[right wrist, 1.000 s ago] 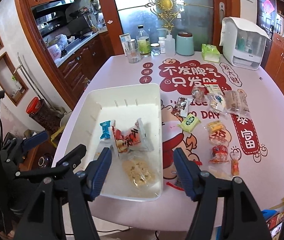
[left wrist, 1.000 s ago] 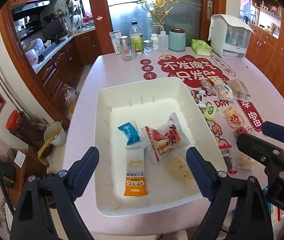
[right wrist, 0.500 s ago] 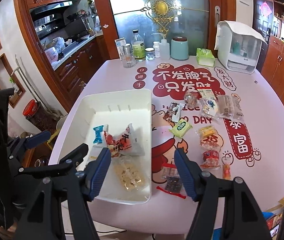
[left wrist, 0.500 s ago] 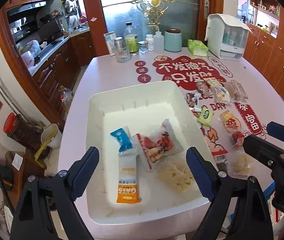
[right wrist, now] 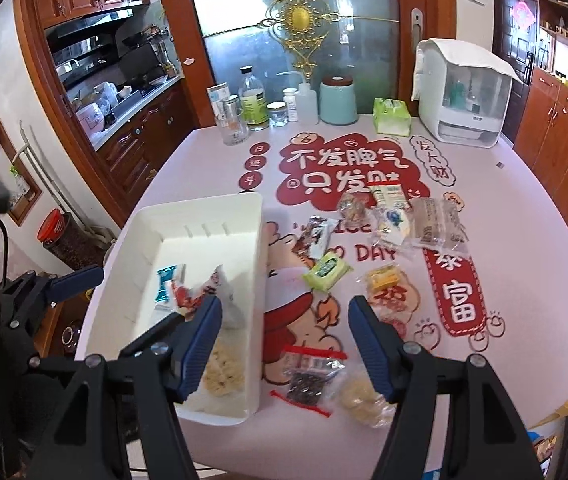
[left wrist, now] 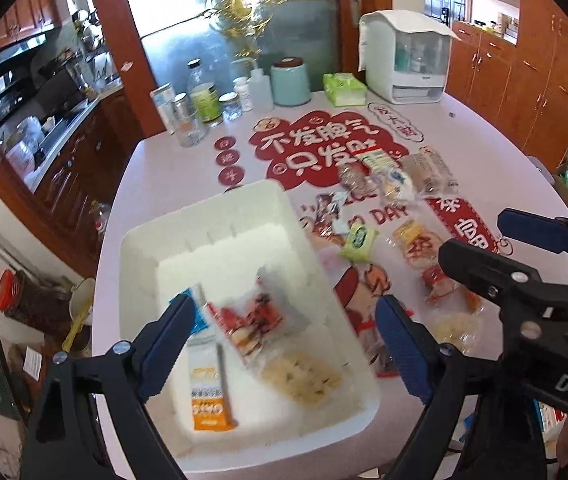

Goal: Organize snacks
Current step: 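Move both tools back over the remaining snacks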

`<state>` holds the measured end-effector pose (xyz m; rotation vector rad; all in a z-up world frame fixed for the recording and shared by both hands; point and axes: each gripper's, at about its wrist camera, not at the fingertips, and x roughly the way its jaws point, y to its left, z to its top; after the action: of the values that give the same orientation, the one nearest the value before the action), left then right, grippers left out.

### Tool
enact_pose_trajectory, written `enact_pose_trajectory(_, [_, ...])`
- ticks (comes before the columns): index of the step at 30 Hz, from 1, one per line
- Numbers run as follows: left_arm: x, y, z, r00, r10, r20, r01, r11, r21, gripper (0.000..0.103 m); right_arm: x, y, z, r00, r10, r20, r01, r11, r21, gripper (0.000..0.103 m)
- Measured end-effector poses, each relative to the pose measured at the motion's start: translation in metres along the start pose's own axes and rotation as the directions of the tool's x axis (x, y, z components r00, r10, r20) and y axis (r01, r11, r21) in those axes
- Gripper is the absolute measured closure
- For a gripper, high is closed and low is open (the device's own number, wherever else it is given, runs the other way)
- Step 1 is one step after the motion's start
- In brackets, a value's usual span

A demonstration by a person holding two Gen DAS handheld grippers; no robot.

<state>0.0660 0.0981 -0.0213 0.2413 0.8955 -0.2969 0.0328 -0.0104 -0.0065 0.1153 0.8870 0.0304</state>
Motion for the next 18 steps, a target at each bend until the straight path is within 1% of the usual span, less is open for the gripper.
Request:
enact_pose_trajectory(4, [0.007, -0.023, 0.022, 1.0, -0.003, -0.002, 0.003, 1.0, 0.013, 0.01, 0.001, -0.026, 0.01, 1.0, -0.015, 0.01, 0.015, 1.0, 0.006, 0.037])
enact_pose_trajectory(9, [0.027, -0.058, 0.059, 0.999, -0.045, -0.025, 0.045, 0.999, -0.002, 0.01, 0.003, -0.069, 0.024, 0.999, -0.02, 0.03, 0.02, 1.0, 0.024, 0.037])
enact_pose_trajectory(11, [0.037, -0.074, 0.075, 0.997, -0.066, -0.033, 0.066, 0.998, -0.009, 0.01, 0.004, -0.091, 0.03, 0.999, -0.019, 0.039, 0.017, 0.998, 0.053, 0.037])
enact_pose_trajectory(13, [0.044, -0.085, 0.087, 0.997, -0.073, -0.03, 0.072, 0.997, -0.008, 0.01, 0.005, -0.112, 0.037, 0.999, -0.022, 0.043, 0.019, 0.997, 0.073, 0.037])
enact_pose_trajectory(18, [0.079, -0.112, 0.123, 0.997, -0.07, -0.045, 0.068, 0.997, -0.025, 0.01, 0.017, -0.171, 0.057, 0.996, -0.076, 0.036, 0.072, 0.992, 0.102, 0.037])
